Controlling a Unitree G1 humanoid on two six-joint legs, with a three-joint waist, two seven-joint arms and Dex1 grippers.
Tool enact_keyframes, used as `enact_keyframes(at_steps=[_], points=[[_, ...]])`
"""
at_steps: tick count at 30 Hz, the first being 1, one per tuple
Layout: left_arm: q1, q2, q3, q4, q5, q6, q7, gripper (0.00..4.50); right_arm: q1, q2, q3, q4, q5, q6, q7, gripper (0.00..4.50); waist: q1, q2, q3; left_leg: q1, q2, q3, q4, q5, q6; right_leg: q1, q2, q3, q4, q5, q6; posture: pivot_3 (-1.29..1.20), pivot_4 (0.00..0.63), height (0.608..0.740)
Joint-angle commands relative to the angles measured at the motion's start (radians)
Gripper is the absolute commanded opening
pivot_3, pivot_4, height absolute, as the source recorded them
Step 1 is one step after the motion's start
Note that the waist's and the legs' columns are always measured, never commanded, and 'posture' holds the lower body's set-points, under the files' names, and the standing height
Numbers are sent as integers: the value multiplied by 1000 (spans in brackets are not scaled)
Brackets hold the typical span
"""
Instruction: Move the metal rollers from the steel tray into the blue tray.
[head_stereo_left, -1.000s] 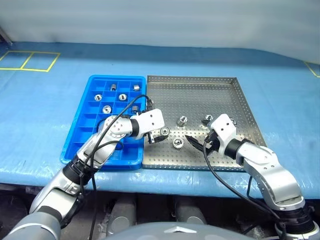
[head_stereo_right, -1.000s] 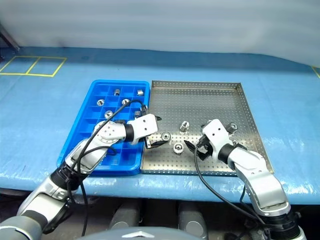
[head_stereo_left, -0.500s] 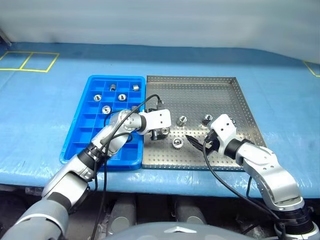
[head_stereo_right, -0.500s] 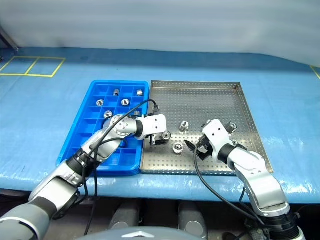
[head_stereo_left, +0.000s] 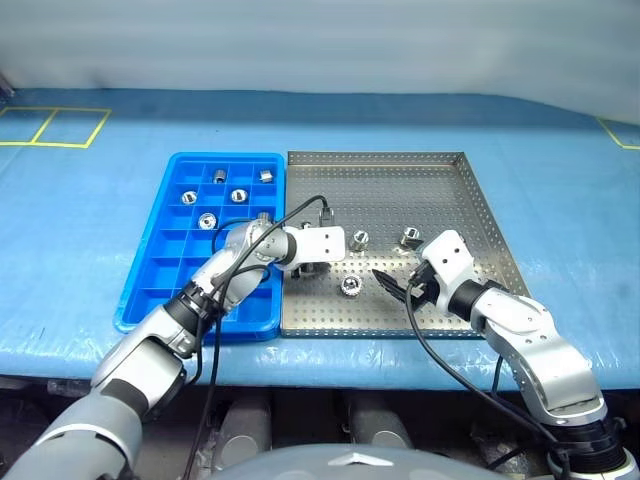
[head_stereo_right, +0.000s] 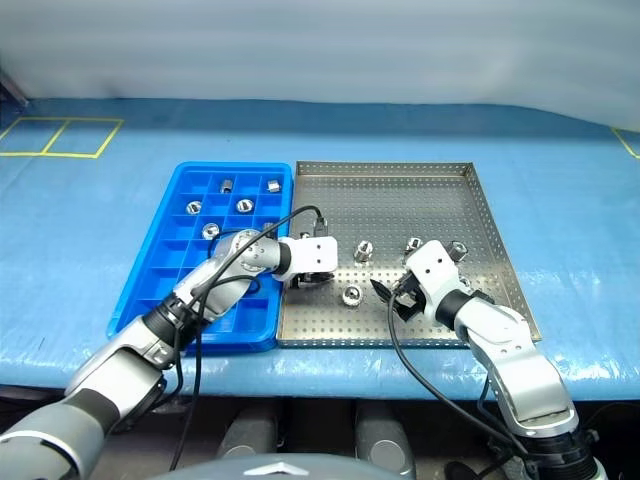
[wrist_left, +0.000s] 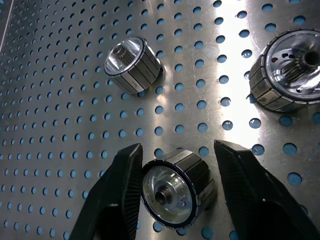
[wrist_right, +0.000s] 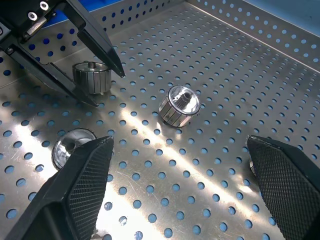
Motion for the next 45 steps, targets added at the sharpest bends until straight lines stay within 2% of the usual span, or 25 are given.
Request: enact_keyframes(at_steps=[1,3,6,9,13,17,20,27,38,45], points=[[1,2,17,4,16,4,0,2076,-10,1,-23,-27,-6,-25,-5,4500,0,0,0,0,0,0,0,0,0,0,0,0,0,0,0,13,150,740],[4,3,21,2,18,6,2,1708,-14,2,-19,-23,-7,-27,-4,4500,0,0,0,0,0,0,0,0,0,0,0,0,0,2,4,17,150,740],[11,6,27,-3,17,10,5,792,-18,4,-16,-19,-9,-29,-3,4500,0,0,0,0,0,0,0,0,0,0,0,0,0,2,4,19,150,740],[16,2,40,-7,5,12,7,792,-20,6,-12,-16,-11,-31,-1,4500,-1,0,0,0,0,0,0,0,0,0,0,0,0,2,4,22,150,740],[19,-1,52,-9,3,18,13,19,-26,8,-8,-12,-13,-32,1,4500,-1,0,0,0,0,0,0,0,0,0,0,0,1,2,4,22,150,740],[9,-15,91,-4,-20,19,35,19,-26,8,-7,-10,-15,-36,3,4500,-1,0,0,0,0,0,0,0,0,0,0,0,1,2,4,22,150,740],[-2,-17,106,2,-24,8,41,594,-27,10,-6,-9,-16,-36,4,4500,1,0,0,0,0,0,0,0,0,0,0,0,1,2,4,23,150,740],[-38,0,91,-18,19,8,26,2934,-38,22,3,-2,-24,-42,3,4500,2,0,0,0,0,0,0,0,0,0,0,0,0,2,4,22,150,740],[-79,72,36,3,85,-48,-80,2934,-36,65,28,25,-53,-80,-13,4500,1,0,0,0,0,0,0,0,0,0,0,0,0,2,4,9,150,740],[-69,57,44,46,81,-55,-109,2934,-37,71,27,37,-64,-97,-12,4500,1,0,0,0,0,0,0,0,0,0,0,0,0,2,4,5,150,740]])
